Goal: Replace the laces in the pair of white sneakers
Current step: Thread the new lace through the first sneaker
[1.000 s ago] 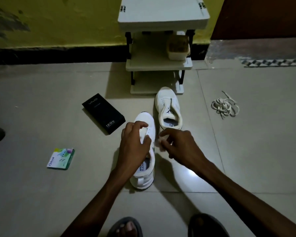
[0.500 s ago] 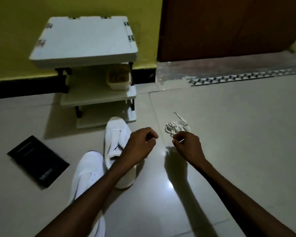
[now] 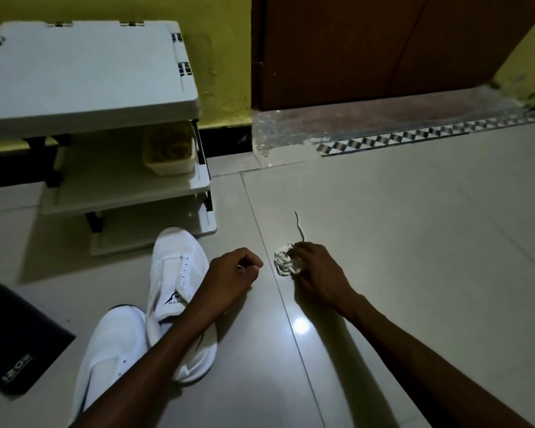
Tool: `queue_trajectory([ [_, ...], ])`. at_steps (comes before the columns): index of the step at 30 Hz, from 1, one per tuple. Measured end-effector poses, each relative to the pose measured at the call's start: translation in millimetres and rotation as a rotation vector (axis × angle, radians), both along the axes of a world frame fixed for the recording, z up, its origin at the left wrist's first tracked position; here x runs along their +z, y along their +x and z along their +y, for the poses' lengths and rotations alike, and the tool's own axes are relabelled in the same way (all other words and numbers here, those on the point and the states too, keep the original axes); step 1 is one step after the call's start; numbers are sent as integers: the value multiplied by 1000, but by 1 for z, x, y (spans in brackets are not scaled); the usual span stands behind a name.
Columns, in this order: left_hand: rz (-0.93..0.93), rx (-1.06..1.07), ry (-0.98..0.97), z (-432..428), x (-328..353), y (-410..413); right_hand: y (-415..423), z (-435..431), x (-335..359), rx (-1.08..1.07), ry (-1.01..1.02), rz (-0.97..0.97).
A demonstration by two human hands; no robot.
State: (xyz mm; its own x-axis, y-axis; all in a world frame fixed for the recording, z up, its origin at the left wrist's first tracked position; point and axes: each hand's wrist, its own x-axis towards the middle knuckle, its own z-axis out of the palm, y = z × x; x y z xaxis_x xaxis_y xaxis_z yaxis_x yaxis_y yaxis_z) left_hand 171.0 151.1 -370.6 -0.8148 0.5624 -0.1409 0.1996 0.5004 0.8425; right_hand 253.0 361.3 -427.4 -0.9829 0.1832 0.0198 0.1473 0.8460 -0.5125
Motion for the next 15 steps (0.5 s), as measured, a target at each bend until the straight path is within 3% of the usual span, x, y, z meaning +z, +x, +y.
queue_trajectory([
  [3, -1, 5, -10, -3, 1, 7, 33, -8, 1, 97, -109, 75],
  [7, 133, -28, -104, 7, -15, 15, 64, -7, 3, 249, -167, -6],
  [11, 295, -249, -192, 28, -49, 24, 87, -17, 19, -1, -326, 98],
  [15, 552, -494, -385, 51, -55, 27, 94, -34, 21, -228, -166, 93],
])
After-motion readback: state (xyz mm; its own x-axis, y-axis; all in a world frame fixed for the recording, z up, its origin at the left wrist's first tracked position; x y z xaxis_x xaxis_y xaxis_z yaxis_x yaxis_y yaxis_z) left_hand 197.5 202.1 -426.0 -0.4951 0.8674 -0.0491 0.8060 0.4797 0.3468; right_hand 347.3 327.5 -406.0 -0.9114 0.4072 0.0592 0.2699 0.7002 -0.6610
